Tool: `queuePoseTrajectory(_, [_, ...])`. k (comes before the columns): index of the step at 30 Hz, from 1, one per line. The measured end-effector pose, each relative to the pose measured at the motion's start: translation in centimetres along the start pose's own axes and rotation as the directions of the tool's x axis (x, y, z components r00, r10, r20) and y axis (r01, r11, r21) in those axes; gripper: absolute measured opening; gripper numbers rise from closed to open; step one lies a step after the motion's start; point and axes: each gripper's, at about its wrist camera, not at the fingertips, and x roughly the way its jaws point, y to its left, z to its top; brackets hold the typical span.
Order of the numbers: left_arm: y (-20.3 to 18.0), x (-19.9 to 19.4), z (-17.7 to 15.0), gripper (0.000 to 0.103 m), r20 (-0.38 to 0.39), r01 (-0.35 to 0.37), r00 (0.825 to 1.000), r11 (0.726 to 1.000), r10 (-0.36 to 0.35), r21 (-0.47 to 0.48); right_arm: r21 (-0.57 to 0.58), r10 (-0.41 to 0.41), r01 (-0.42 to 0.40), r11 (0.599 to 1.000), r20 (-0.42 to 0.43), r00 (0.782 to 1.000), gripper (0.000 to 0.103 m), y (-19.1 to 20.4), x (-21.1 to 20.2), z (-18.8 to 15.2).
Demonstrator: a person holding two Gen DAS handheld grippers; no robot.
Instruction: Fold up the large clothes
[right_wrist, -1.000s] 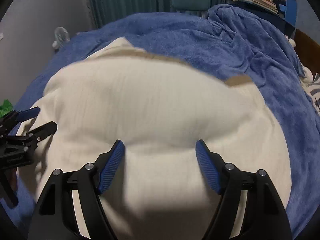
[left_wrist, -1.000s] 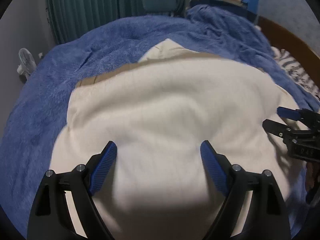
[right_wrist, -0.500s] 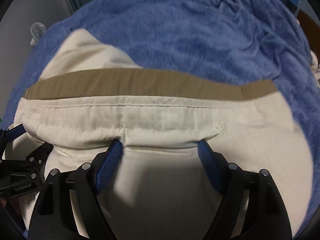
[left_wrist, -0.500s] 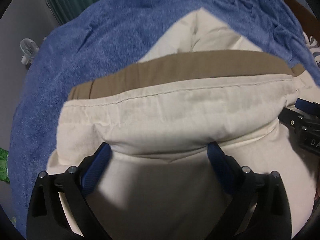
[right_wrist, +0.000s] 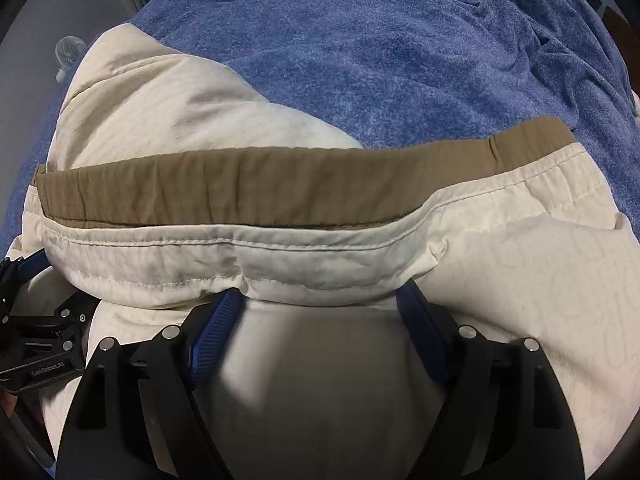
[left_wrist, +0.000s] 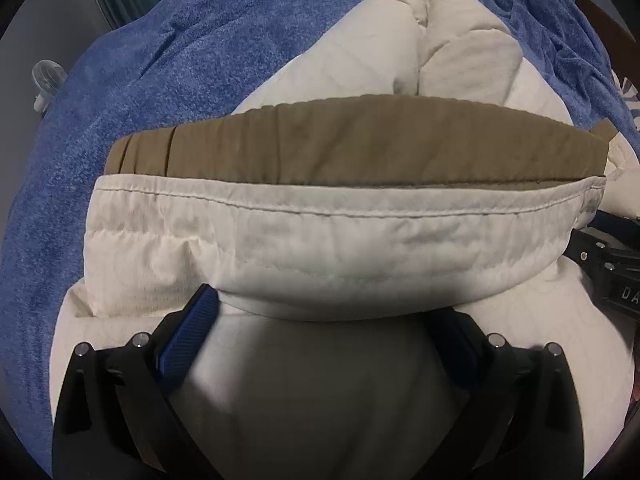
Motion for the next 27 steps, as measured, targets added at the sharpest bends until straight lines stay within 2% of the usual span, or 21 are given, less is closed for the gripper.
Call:
queuePoseTrajectory(7, [0.6, 0.6, -0.1, 0.097, 0.002, 0.042, 0.999, 0.999, -0.042, -0.025, -0.005, -0.007, 0.007, 1.000, 0.006, 1.000, 0.076, 0.1, -0.1, -0.3])
queuePoseTrajectory(13, [0.9, 0.8, -0.6, 0.097, 0.034, 0.082, 0.996, 0.995, -0.080, -0.056, -0.004, -0.006, 0.006, 1.000, 0.019, 1.000, 0.076, 0.1, 0.0, -0.5])
queuePoseTrajectory(17, [1.6, 0.9, -1.2, 0.097, 0.071, 0.134, 0.989, 0.987, -0.127, -0.092, -0.003, 0.001, -0.001, 1.000, 0.035, 0.999, 0.076, 0.1, -0.1, -0.6])
queuePoseTrajectory(19, [1.5, 0.7, -1.2, 0.096, 0.083, 0.127, 0.989, 0.988, -0.119, -0.085, -0.002, -0.002, 0.002, 1.000, 0.054, 0.999, 0.076, 0.1, -0.4, -0.7])
queuePoseTrajectory(24, [0.9, -3.8, -2.7, 0.096, 0.166, 0.042, 0.985, 0.998, -0.035, -0.043, -0.013, 0.053, -0.052, 0.999, 0.157, 0.986, 0.076, -1.1, -4.8, -2.3])
queuePoseTrajectory(26, [0.9, -6.4, -4.4, 0.096, 0.203, 0.052, 0.978, 0.998, -0.044, -0.036, -0.022, 0.096, -0.094, 0.995, 0.206, 0.974, 0.076, -2.2, -7.5, -3.9])
queuePoseTrajectory(27, [0.8, -7.6, -5.6, 0.096, 0.220, 0.045, 0.975, 0.999, -0.039, -0.023, -0.044, 0.096, -0.088, 0.995, 0.244, 0.965, 0.076, -2.8, -9.0, -5.2])
